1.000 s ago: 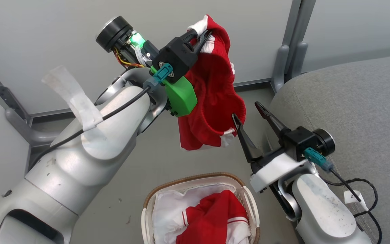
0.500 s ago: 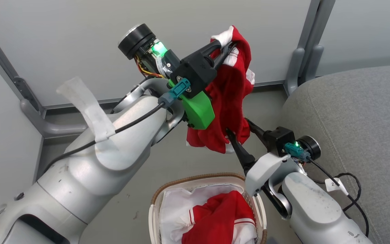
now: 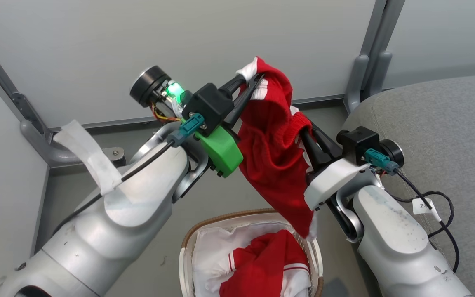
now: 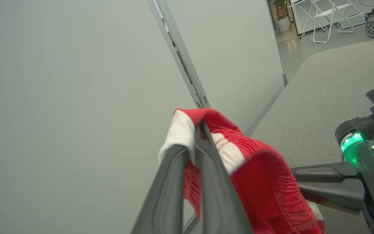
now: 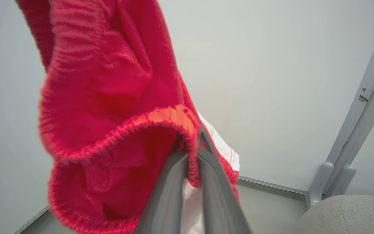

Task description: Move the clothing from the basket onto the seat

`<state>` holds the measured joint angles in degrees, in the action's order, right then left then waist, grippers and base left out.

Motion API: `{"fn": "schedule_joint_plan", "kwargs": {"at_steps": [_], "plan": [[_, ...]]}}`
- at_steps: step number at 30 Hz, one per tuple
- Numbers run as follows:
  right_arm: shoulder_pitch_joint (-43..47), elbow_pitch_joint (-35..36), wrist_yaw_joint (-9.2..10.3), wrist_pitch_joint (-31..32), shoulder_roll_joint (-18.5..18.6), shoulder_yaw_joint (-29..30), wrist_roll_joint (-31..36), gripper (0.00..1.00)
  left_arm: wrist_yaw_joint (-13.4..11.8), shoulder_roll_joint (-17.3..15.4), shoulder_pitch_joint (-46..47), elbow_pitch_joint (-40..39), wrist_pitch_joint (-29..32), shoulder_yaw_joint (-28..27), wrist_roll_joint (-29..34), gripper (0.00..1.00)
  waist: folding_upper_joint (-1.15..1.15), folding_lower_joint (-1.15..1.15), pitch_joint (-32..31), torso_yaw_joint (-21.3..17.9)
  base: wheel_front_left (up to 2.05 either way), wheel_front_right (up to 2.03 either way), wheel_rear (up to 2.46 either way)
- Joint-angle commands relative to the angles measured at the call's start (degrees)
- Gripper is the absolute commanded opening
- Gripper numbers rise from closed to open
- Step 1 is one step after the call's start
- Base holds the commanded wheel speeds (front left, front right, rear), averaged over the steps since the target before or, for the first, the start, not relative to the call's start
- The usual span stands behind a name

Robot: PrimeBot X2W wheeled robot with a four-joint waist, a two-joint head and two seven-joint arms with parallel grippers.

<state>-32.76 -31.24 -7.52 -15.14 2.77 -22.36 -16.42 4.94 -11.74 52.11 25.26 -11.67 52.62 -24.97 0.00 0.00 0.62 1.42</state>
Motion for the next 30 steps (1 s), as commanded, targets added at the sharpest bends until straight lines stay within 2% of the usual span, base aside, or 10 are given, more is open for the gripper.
{"fn": "schedule_joint_plan", "kwargs": {"at_steps": [1, 2, 3, 15, 22, 30], "plan": [[0.23, 0.85, 0.06, -0.01, 0.21, 0.7, 0.66, 0.0, -0.52, -0.53, -1.88, 0.52, -0.7, -0.34, -0.71, 0.56, 0.0, 0.0, 0.1, -0.18, 0.0, 0.0, 0.0], [0.34, 1.2, 0.06, -0.02, 0.21, 1.09, 0.99, 0.0, -0.59, -0.59, -2.65, 0.82, -1.0, -0.51, -1.12, 0.75, 0.0, 0.0, 0.15, -0.25, 0.0, 0.0, 0.0], [0.44, 1.71, 0.06, -0.02, 0.21, 1.64, 1.36, 0.0, -0.81, -0.65, -3.64, 1.18, -1.46, -0.77, -1.58, 1.0, 0.0, 0.0, 0.2, -0.34, 0.0, 0.0, 0.0], [1.91, 4.05, 0.06, -0.02, 0.21, 6.78, 5.41, 0.0, -2.09, -1.07, -17.72, 3.33, -3.54, -3.06, -4.54, 1.0, 0.0, 0.0, 0.07, -0.8, 0.0, 0.0, 0.0], [2.88, 5.65, 0.06, -0.02, 0.22, 11.28, 7.66, 0.0, -1.4, -0.3, -25.68, 2.64, -3.55, -6.53, -5.08, 1.0, 0.0, 0.0, -0.05, -0.91, 0.0, 0.0, 0.0], [3.5, 6.94, 0.06, -0.02, 0.22, 16.52, 10.23, 0.0, -0.59, 1.13, -30.56, 2.4, -3.56, -9.67, -3.06, 1.0, 0.0, 0.0, -0.11, -1.21, 0.0, 0.0, 0.0]]}}
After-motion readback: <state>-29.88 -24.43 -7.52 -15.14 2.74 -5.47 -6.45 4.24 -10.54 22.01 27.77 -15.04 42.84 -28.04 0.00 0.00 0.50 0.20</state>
